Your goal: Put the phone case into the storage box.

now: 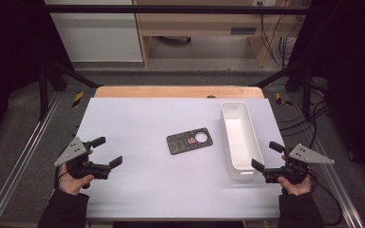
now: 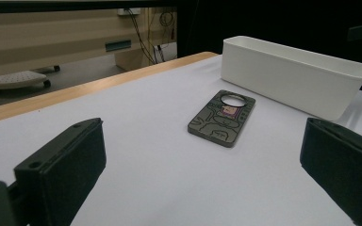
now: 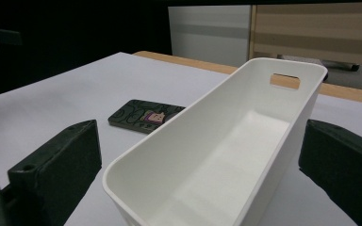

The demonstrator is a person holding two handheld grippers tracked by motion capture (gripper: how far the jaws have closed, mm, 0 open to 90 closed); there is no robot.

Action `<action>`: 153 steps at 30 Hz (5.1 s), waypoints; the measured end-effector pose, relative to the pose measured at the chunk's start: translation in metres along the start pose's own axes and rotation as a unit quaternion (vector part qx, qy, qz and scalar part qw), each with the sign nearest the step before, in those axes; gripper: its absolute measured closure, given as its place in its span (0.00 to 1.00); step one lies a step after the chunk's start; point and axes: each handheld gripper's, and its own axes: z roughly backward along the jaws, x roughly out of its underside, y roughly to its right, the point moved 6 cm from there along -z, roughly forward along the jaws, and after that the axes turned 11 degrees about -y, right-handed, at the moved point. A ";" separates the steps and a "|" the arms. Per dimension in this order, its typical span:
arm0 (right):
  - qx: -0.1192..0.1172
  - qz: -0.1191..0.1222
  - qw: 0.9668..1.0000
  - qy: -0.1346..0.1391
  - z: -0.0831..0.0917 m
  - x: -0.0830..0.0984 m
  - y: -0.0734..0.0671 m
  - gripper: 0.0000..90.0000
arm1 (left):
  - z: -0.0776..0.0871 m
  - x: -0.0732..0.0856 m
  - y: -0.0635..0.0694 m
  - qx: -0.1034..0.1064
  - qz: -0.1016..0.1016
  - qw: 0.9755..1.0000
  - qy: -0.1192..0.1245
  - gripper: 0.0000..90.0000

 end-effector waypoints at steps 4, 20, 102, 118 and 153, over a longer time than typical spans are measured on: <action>-0.001 0.001 1.000 -0.001 0.001 0.000 0.000 0.00 | -0.002 -0.001 0.001 -0.001 0.002 1.000 -0.004 0.00; -0.003 0.005 1.000 -0.002 0.001 -0.002 -0.002 0.00 | -0.018 -0.006 0.010 -0.013 0.000 0.999 -0.032 0.01; 0.002 -0.003 1.000 -0.005 -0.002 0.003 0.001 0.00 | -0.165 -0.058 0.030 -0.025 0.025 0.991 -0.127 0.15; 0.001 -0.001 1.000 -0.006 -0.003 0.003 0.001 0.00 | -0.195 -0.058 0.018 -0.067 0.023 0.984 -0.161 0.54; -0.001 -0.002 1.000 -0.008 -0.004 0.004 0.002 0.00 | -0.245 -0.019 0.001 -0.087 0.021 0.968 -0.234 0.99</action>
